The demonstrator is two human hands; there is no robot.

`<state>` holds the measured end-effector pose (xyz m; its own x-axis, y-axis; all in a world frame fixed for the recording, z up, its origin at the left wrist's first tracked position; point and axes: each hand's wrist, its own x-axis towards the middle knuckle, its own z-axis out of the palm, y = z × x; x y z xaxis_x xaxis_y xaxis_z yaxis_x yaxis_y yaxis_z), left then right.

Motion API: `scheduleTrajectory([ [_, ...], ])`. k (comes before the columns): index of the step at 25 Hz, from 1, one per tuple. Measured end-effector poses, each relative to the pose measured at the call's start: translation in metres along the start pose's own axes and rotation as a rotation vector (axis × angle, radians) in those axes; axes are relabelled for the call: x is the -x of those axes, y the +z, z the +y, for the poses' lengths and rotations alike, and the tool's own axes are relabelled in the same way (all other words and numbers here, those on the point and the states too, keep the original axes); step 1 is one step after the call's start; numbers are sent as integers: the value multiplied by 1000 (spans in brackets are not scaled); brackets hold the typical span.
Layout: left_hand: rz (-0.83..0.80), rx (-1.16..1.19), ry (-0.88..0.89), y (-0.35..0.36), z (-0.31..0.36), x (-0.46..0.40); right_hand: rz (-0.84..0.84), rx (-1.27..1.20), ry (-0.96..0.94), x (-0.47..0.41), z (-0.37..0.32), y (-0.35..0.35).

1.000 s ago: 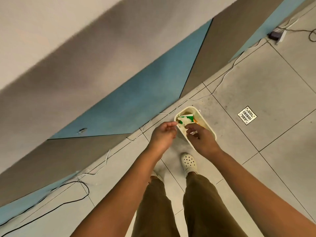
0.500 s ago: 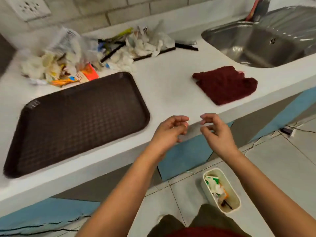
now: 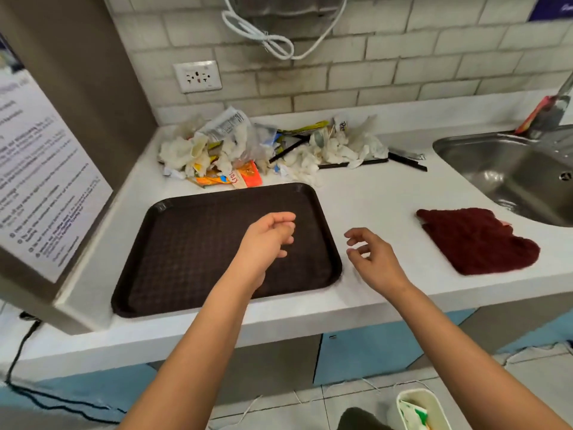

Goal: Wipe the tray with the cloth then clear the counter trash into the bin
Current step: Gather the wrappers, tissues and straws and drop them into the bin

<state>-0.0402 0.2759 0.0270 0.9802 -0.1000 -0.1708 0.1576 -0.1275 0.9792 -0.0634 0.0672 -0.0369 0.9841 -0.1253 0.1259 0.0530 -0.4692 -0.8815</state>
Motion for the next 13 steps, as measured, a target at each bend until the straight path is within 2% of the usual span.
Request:
scheduleTrajectory([
  [5,70,14,-53,-8,-1,-40,9,2,36,-43,12,-4],
  [9,178,-11,-90,-14,1,-84,-51,27,49,-91,22,-7],
  [13,281,-44,-64,-23,11,-135,-61,27,56,-140,25,-14],
])
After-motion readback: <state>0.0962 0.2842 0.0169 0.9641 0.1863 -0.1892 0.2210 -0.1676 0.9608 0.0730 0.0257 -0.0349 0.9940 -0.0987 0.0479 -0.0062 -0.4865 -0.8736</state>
